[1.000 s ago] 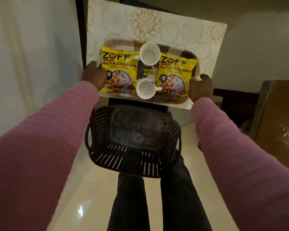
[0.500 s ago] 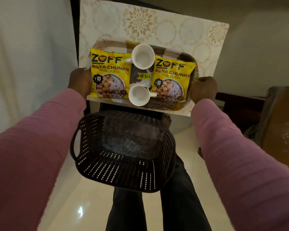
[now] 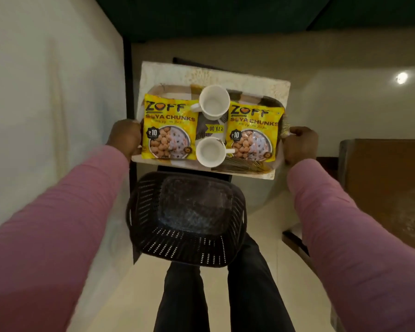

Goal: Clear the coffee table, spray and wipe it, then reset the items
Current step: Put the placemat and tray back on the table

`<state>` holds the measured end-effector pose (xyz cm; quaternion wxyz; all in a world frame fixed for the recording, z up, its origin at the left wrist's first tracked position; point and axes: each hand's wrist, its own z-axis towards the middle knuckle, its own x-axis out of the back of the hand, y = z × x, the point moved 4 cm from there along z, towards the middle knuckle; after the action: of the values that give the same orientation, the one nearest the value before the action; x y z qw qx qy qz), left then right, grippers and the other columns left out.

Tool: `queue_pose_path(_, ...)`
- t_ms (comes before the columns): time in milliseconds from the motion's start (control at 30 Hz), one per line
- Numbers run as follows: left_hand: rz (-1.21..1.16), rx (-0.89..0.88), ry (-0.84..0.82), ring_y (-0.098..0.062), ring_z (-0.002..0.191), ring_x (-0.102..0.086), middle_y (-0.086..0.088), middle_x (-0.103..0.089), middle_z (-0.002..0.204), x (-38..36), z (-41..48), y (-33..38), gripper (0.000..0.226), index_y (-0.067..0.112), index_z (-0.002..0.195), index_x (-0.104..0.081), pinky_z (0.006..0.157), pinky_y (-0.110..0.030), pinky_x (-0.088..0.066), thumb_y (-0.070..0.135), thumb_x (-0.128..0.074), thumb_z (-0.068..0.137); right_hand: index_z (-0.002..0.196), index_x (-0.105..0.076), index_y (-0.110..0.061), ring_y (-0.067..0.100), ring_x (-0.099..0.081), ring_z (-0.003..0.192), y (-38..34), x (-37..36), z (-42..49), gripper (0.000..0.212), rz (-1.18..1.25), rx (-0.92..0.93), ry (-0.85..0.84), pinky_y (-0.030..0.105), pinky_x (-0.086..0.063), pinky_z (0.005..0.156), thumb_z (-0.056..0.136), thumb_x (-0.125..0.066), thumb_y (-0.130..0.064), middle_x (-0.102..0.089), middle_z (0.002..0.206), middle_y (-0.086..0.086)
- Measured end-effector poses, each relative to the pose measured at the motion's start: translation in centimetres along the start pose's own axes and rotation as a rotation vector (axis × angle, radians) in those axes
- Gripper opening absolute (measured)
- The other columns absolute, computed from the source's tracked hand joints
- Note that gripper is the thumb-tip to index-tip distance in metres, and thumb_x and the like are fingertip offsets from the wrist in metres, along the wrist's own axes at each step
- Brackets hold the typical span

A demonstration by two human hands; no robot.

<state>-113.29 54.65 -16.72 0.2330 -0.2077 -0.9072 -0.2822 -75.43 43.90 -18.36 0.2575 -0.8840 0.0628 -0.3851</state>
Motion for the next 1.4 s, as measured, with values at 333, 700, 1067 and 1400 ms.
queue_pose_path(333, -0.196, -0.089, -0.120, -0.033, 0.082, -0.062, -0.023, -0.063, 0.089, 8.2, -17.3, -0.9, 0.023, 0.006, 0.078, -0.064, 0.083, -0.055, -0.056, 0.000, -0.046, 0.091, 0.110, -0.068, -0.005, 0.030, -0.064, 0.102, 0.5, 13.5, -15.6, 0.026, 0.085, 0.069, 0.110, 0.029, -0.047, 0.084, 0.085, -0.061, -0.008, -0.069, 0.110, 0.014)
queue_pose_path(700, -0.090, -0.173, -0.170, -0.035, 0.087, -0.065, -0.019, -0.067, 0.095, 9.9, -27.7, -8.3, 0.019, 0.012, 0.078, -0.064, 0.086, -0.054, -0.056, 0.001, -0.056, 0.091, 0.109, -0.070, -0.010, 0.028, -0.064, 0.100, 10.4, 20.9, -27.2, 0.026, 0.161, 0.034, 0.206, 0.036, -0.050, 0.092, 0.084, -0.062, -0.007, -0.070, 0.108, 0.011)
queue_pose_path(1067, -0.213, -0.171, -0.132, -0.033, 0.091, -0.063, -0.017, -0.065, 0.112, 4.6, -38.2, -14.2, 0.033, 0.003, 0.128, -0.059, 0.080, -0.042, -0.054, -0.003, -0.050, 0.096, 0.106, -0.071, -0.012, 0.028, -0.065, 0.100, 18.0, 27.8, -27.5, 0.025, 0.129, 0.090, 0.166, 0.039, -0.051, 0.093, 0.082, -0.065, -0.009, -0.071, 0.107, 0.011)
queue_pose_path(1400, -0.347, -0.080, -0.114, -0.035, 0.091, -0.061, -0.020, -0.063, 0.106, -5.2, -47.3, -21.3, 0.024, 0.008, 0.109, -0.063, 0.079, -0.046, -0.053, -0.002, -0.044, 0.098, 0.108, -0.071, -0.012, 0.030, -0.063, 0.104, 25.9, 37.2, -25.9, 0.025, 0.055, 0.175, 0.136, 0.039, -0.050, 0.094, 0.084, -0.064, -0.010, -0.069, 0.111, 0.012)
